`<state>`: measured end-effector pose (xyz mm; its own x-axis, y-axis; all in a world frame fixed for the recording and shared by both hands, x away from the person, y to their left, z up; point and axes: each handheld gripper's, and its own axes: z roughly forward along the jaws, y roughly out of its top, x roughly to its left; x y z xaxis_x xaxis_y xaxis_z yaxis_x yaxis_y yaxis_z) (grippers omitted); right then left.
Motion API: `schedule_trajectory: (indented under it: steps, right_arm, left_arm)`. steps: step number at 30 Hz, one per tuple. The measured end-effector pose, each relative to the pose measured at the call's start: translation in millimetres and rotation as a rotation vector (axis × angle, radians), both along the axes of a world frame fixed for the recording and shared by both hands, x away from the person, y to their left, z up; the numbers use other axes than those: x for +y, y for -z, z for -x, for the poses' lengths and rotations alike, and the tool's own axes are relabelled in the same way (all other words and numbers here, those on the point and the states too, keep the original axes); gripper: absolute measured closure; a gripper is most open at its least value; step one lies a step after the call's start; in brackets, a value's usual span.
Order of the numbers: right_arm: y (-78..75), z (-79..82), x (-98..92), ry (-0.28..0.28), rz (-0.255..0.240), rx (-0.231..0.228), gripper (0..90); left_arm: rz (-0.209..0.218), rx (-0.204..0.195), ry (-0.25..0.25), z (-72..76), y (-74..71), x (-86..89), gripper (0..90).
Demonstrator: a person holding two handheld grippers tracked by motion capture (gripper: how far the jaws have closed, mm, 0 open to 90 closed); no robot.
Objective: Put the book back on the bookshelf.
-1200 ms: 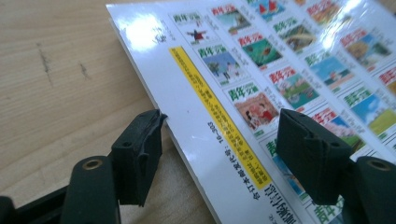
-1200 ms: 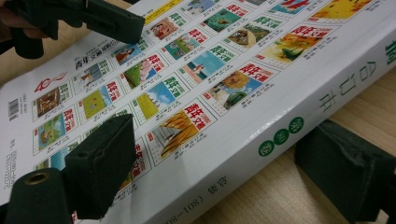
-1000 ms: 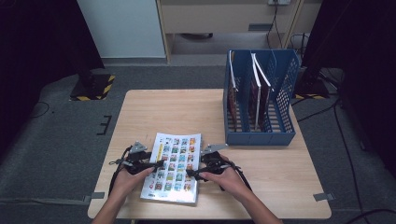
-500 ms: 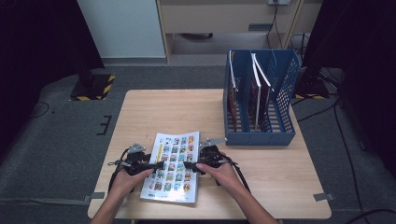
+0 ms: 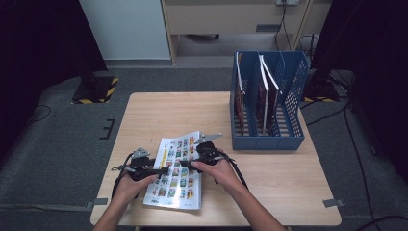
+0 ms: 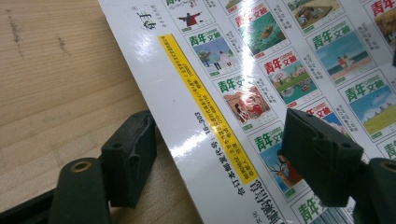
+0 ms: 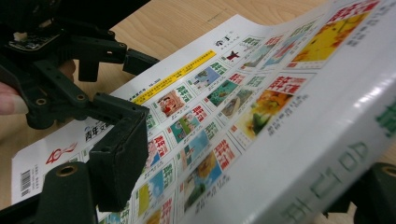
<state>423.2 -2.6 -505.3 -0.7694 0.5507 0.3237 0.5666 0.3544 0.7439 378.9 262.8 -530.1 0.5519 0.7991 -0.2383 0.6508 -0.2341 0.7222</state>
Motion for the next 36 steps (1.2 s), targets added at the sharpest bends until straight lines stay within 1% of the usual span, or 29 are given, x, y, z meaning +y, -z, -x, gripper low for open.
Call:
schedule_trajectory:
  steps: [2,5,6,14,15,16,18,19,21,23,24,25,26,28,29,30,31,32,34,35,36]
  right_arm:
    - [0.4,-0.6,2.1,-0.001,0.007,-0.001,23.9]
    - [-0.2,-2.8,6.1,0.008,-0.003,0.019,23.8]
    - [-0.2,-2.8,6.1,0.008,-0.003,0.019,23.8]
    - [0.5,-0.9,15.3,0.008,0.016,0.039,21.8]
    - [1.3,-1.3,15.9,0.010,0.017,0.049,22.0]
    - [3.0,-2.1,16.4,0.015,0.034,0.063,22.6]
    - [3.7,-2.6,16.3,0.018,0.037,0.069,23.8]
    - [3.8,-3.3,15.6,0.019,0.039,0.075,26.5]
    - [3.4,-5.2,13.6,0.029,0.032,0.102,31.3]
    - [3.0,-7.3,12.5,0.047,0.033,0.119,37.5]
    - [2.7,-9.1,12.0,0.059,0.030,0.131,41.0]
    - [1.5,-13.2,11.0,0.073,0.033,0.146,46.4]
    - [1.5,-13.2,11.0,0.073,0.033,0.146,46.4]
    - [0.2,-17.0,10.3,0.090,0.024,0.153,53.4]
    - [-1.1,-20.9,9.0,0.115,0.013,0.159,58.8]
    - [-1.1,-20.9,9.0,0.115,0.013,0.159,58.8]
    - [-2.8,-24.8,7.7,0.129,0.005,0.150,63.7]
    - [-4.2,-26.7,7.0,0.138,0.001,0.146,66.3]
    - [-6.0,-28.4,6.3,0.141,-0.005,0.140,67.6]
    - [-10.2,-30.3,5.9,0.132,0.000,0.111,68.9]
    - [-10.2,-30.3,5.9,0.132,0.000,0.111,68.9]
  left_arm:
    - [0.000,-0.002,0.001,0.2,0.2,0.2,25.7]
    - [0.001,-0.004,0.000,0.2,0.3,0.0,25.4]
    - [0.000,-0.005,0.000,0.2,0.4,-0.1,25.4]
    - [-0.006,-0.009,-0.002,0.1,0.6,-1.3,23.9]
    - [-0.006,-0.009,-0.002,0.1,0.6,-1.4,23.9]
    - [-0.006,-0.010,-0.003,0.3,0.7,-1.3,23.8]
    - [-0.005,-0.010,-0.002,0.2,0.8,-1.2,23.7]
    - [-0.005,-0.010,-0.002,0.1,0.7,-1.1,23.7]
    - [-0.004,-0.010,-0.006,0.0,0.7,-1.4,23.7]
    - [-0.001,-0.009,-0.012,-0.4,0.7,-1.5,23.5]
    - [-0.002,-0.007,-0.018,-0.4,0.4,-1.8,23.5]
    - [-0.004,-0.006,-0.024,-0.6,0.2,-2.1,23.4]
    - [-0.003,-0.004,-0.029,-0.8,0.1,-2.2,23.4]
    - [-0.001,-0.002,-0.037,-1.7,-0.2,-2.1,23.7]
    - [-0.002,-0.002,-0.039,-2.1,-0.4,-1.9,24.3]
    - [-0.003,0.001,-0.039,-2.4,-0.7,-1.5,24.3]
    - [0.002,0.002,-0.037,-3.0,-0.6,-1.2,24.8]
    - [0.002,0.002,-0.037,-3.0,-0.6,-1.2,24.8]
    - [0.007,-0.001,-0.032,-3.3,-0.4,-1.5,25.0]
    - [0.014,-0.007,-0.029,-3.9,0.0,-2.8,24.9]
    - [0.014,-0.007,-0.029,-3.9,0.0,-2.8,24.7]
